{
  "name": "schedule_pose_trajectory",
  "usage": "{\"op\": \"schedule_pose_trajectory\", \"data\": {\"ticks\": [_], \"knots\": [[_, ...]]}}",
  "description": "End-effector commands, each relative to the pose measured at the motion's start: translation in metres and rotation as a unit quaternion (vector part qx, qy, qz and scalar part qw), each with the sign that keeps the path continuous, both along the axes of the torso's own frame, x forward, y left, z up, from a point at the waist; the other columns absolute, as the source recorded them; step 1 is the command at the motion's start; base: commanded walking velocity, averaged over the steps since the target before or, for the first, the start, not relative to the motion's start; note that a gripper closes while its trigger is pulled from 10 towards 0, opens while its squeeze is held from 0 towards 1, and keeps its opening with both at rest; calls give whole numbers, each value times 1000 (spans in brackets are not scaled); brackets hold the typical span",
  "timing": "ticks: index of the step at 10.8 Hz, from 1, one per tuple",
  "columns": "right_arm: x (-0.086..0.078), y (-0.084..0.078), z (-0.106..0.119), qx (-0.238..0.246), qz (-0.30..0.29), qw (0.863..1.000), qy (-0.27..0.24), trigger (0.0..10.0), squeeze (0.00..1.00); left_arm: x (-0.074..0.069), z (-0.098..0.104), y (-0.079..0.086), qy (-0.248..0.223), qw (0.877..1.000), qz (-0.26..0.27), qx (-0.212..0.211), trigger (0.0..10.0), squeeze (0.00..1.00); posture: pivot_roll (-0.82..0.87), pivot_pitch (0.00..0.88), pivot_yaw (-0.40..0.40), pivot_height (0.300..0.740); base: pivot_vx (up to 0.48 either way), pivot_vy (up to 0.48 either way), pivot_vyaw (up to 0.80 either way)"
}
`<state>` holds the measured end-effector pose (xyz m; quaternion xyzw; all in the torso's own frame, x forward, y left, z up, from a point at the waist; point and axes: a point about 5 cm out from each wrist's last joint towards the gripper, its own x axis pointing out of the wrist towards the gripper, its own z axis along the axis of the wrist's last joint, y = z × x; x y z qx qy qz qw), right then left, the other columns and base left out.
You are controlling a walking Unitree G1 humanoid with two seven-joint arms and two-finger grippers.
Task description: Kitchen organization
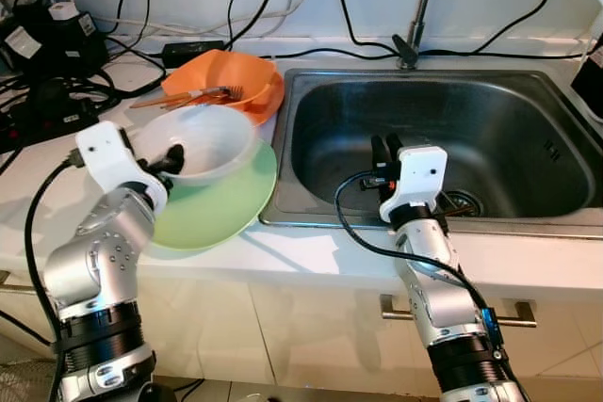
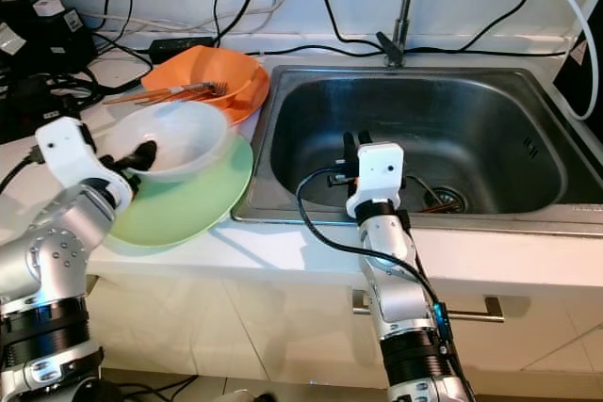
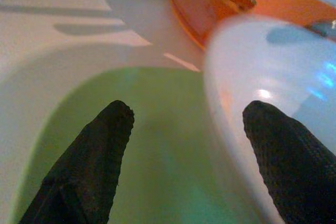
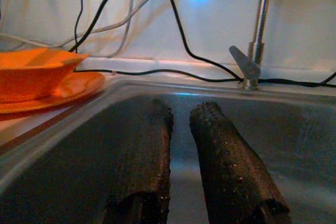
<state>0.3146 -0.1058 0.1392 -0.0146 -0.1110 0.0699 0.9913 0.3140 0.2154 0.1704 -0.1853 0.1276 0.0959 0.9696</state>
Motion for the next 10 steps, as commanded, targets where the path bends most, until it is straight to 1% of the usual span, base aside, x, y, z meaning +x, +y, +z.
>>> {"op": "schedule_pose_trajectory", "data": {"ticks": [1, 4, 8, 10], "knots": [[1, 2, 0, -4, 6, 1000, 5, 10000, 0, 3, 2, -5, 0, 1000, -10, -6, 0, 0, 54, 0, 64, 740, 0, 0, 0], [2, 2, 0, -7, 7, 1000, 5, 10000, 0, 5, 4, -10, -2, 1000, -20, -22, 0, 0, 51, 0, 64, 740, 0, 0, 0], [3, 3, 0, -7, 8, 1000, 7, 10000, 0, 4, 6, -10, 0, 999, -26, -20, 0, 0, 57, 0, 65, 740, 0, 0, 0], [3, 3, 1, -8, 9, 1000, 7, 10000, 0, 4, 7, -12, -1, 999, -34, -23, 0, 0, 58, 0, 64, 740, 0, 0, 0]]}}
